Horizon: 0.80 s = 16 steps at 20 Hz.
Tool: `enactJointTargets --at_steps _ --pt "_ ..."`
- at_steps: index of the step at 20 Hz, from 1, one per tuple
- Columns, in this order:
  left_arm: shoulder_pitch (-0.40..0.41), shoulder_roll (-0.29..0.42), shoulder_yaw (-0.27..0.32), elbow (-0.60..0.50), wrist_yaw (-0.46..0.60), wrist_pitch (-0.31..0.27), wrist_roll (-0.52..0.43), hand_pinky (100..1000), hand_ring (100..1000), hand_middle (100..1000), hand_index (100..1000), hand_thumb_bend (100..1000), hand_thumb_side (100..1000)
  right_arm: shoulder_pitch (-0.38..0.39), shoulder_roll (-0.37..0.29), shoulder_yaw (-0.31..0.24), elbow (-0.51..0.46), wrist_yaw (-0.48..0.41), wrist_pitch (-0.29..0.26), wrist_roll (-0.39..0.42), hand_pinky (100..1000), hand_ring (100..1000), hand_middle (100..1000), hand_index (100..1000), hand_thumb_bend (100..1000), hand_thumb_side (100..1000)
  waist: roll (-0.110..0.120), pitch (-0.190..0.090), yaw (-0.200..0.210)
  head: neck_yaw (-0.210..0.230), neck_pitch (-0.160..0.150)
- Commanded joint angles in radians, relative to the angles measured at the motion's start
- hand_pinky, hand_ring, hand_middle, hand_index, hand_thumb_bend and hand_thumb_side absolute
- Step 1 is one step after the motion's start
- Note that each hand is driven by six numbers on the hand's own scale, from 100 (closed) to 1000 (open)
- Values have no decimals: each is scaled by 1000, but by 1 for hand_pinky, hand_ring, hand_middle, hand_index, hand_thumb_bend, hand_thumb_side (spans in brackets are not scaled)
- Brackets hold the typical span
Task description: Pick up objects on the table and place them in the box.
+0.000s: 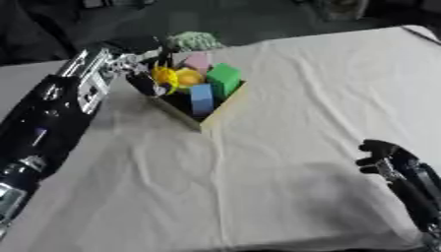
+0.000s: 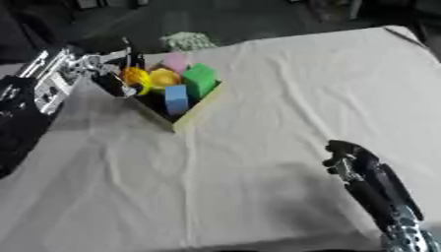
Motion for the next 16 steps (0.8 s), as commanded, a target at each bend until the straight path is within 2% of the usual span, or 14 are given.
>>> enactJointTargets --at_steps 1,6,11,15,16 --pt "-18 12 5 33 -3 -28 37 685 637 628 759 296 204 -7 -7 0 -11 -6 0 -1 694 688 753 811 100 677 -4 -13 1 1 5" --pt "-11 2 0 52 -11 -42 79 709 686 684 800 312 213 -7 -7 1 -11 -7 0 1 694 688 753 812 100 677 -6 -13 4 2 5" --pt "-4 -10 -4 57 -29 -28 149 723 711 718 826 346 238 -8 -8 2 -10 -6 2 2 695 688 753 812 100 680 -8 -13 6 4 5" --pt "0 -25 -8 70 -41 -18 203 739 738 748 849 413 276 -8 -8 4 -9 -5 3 4 694 688 753 812 100 682 -9 -14 6 4 5" --pt "2 -28 -9 70 -42 -16 216 750 753 763 859 455 299 -9 -8 5 -9 -5 3 4 695 689 753 812 100 681 -9 -15 6 4 5"
